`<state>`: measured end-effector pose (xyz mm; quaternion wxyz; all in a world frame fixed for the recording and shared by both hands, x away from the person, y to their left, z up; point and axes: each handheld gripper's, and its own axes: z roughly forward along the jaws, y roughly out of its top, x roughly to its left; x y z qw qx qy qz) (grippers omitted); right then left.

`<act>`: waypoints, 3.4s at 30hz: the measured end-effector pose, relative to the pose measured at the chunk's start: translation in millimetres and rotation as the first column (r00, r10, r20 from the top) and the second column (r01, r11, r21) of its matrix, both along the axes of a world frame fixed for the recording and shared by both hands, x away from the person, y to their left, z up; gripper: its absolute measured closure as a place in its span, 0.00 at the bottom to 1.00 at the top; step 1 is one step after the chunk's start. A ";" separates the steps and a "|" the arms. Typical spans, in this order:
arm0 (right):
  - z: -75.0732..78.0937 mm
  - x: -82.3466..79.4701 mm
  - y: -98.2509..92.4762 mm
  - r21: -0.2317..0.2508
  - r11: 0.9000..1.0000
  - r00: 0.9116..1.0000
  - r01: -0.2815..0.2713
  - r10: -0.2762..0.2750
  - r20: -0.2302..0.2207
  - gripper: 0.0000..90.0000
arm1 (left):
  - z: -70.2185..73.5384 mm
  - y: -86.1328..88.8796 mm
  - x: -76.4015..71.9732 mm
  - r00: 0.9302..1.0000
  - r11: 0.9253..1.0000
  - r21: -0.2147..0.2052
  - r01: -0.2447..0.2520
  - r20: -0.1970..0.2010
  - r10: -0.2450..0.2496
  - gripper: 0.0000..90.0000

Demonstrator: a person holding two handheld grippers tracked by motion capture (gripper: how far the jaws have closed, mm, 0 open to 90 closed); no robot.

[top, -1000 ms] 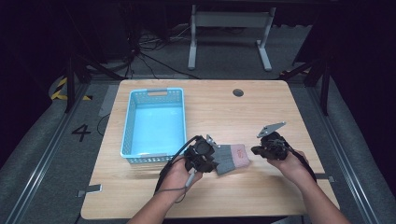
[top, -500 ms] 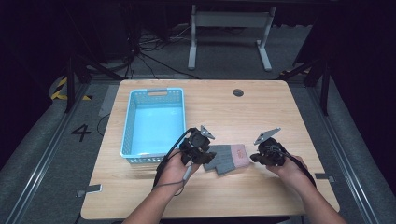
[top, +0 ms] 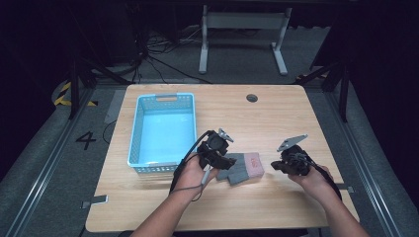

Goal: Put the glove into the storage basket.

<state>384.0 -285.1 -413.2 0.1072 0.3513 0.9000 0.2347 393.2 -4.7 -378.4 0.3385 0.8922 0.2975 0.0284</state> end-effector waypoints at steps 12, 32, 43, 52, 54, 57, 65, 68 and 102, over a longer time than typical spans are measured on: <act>6.6 -4.4 -15.8 0.030 0.999 0.999 0.032 -0.032 0.010 0.97 | -11.3 -19.0 12.1 0.998 1.000 0.004 0.021 -0.058 -0.020 0.30; 6.0 -9.6 -18.1 0.042 0.998 0.999 0.036 -0.036 0.004 0.94 | -44.9 -44.1 19.1 0.997 0.977 0.202 0.071 -0.034 -0.065 0.21; 5.8 -10.5 -19.2 0.049 0.998 0.999 0.047 -0.047 0.000 0.91 | -56.5 -53.2 19.9 0.994 0.956 0.270 0.113 -0.041 -0.106 0.18; 6.5 -9.9 -19.9 0.062 0.997 0.998 0.056 -0.056 -0.002 0.89 | -57.6 -54.8 20.0 0.993 0.952 0.283 0.122 -0.045 -0.113 0.19; 6.8 -9.9 -20.3 0.064 0.996 0.998 0.058 -0.058 -0.007 0.89 | -56.9 -56.3 20.3 0.993 0.949 0.291 0.121 -0.055 -0.109 0.20; 7.1 -9.9 -20.5 0.067 0.996 0.998 0.057 -0.057 -0.005 0.89 | -56.1 -57.9 20.6 0.992 0.944 0.306 0.123 -0.058 -0.110 0.22; 7.5 -9.4 -20.7 0.073 0.996 0.998 0.060 -0.060 -0.004 0.89 | -52.2 -59.4 16.8 0.987 0.939 0.304 0.162 -0.062 -0.150 0.45; 8.0 -9.2 -21.1 0.077 0.995 0.998 0.061 -0.061 -0.001 0.89 | -51.2 -58.8 15.4 0.986 0.940 0.297 0.168 -0.059 -0.157 0.56; 14.5 10.9 -19.0 0.104 0.994 0.999 0.044 -0.045 0.011 0.89 | 4.4 -20.5 9.2 0.977 0.960 0.190 0.206 -0.094 -0.191 0.75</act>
